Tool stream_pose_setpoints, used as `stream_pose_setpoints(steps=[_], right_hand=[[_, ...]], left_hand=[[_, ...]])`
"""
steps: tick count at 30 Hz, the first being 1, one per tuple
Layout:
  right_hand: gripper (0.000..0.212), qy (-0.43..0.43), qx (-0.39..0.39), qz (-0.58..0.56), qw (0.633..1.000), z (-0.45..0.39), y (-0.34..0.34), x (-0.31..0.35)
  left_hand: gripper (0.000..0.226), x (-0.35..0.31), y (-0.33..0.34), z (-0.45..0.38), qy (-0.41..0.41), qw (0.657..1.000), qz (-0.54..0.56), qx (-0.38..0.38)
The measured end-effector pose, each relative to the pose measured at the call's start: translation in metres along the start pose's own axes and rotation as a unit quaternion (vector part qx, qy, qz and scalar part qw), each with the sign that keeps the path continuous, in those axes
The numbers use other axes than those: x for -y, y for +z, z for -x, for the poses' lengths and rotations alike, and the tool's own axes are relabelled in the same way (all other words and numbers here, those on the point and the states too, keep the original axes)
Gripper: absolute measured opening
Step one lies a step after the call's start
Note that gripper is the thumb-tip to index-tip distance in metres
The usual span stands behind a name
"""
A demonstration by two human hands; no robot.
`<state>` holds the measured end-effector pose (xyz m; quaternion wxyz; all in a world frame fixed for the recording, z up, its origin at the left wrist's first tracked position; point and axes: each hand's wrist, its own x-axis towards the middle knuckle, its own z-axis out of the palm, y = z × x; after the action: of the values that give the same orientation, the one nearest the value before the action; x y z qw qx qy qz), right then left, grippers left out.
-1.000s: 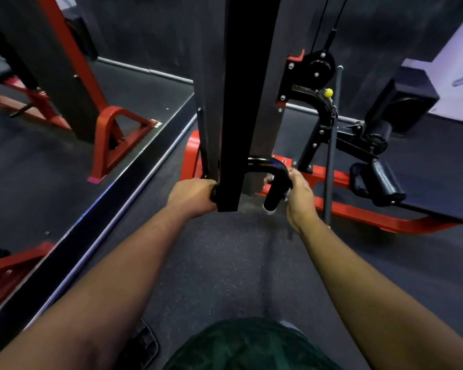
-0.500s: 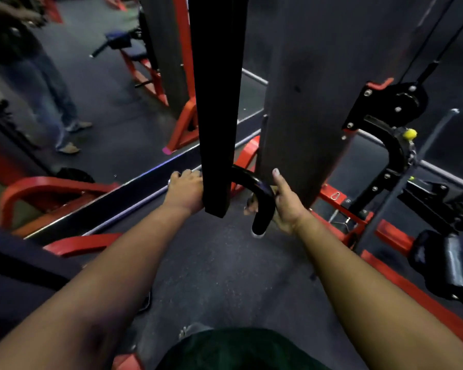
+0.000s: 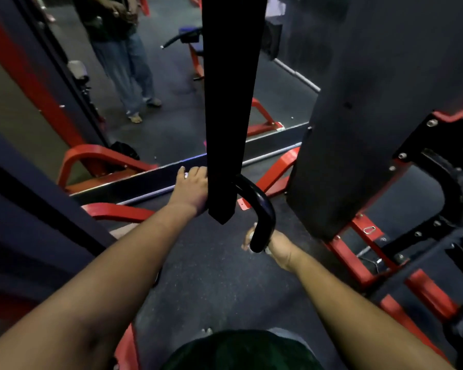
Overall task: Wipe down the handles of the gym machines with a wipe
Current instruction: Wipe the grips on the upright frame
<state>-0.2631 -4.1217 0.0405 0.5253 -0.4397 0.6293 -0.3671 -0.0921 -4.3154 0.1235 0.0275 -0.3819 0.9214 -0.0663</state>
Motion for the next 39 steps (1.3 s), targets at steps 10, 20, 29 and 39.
stream_pose_setpoints(steps=[10, 20, 29, 39], right_hand=[[0.022, -0.077, -0.016, -0.079, 0.994, -0.031, -0.053, 0.046], [0.025, -0.255, -0.02, -0.057, 0.965, -0.105, -0.073, 0.101], [0.019, -0.376, 0.092, 0.109, 0.916, -0.152, -0.042, 0.125], [0.019, -0.466, 0.102, 0.258, 0.84, -0.197, -0.027, 0.126]], left_hand=[[0.066, -0.059, -0.007, 0.063, -0.303, 0.898, 0.269, -0.171], [0.086, -0.202, -0.075, 0.037, -0.409, 0.702, 0.475, -0.338], [0.102, -0.207, -0.085, 0.033, -0.485, 0.743, 0.375, -0.267], [0.106, -0.202, -0.078, 0.043, -0.498, 0.755, 0.338, -0.26]])
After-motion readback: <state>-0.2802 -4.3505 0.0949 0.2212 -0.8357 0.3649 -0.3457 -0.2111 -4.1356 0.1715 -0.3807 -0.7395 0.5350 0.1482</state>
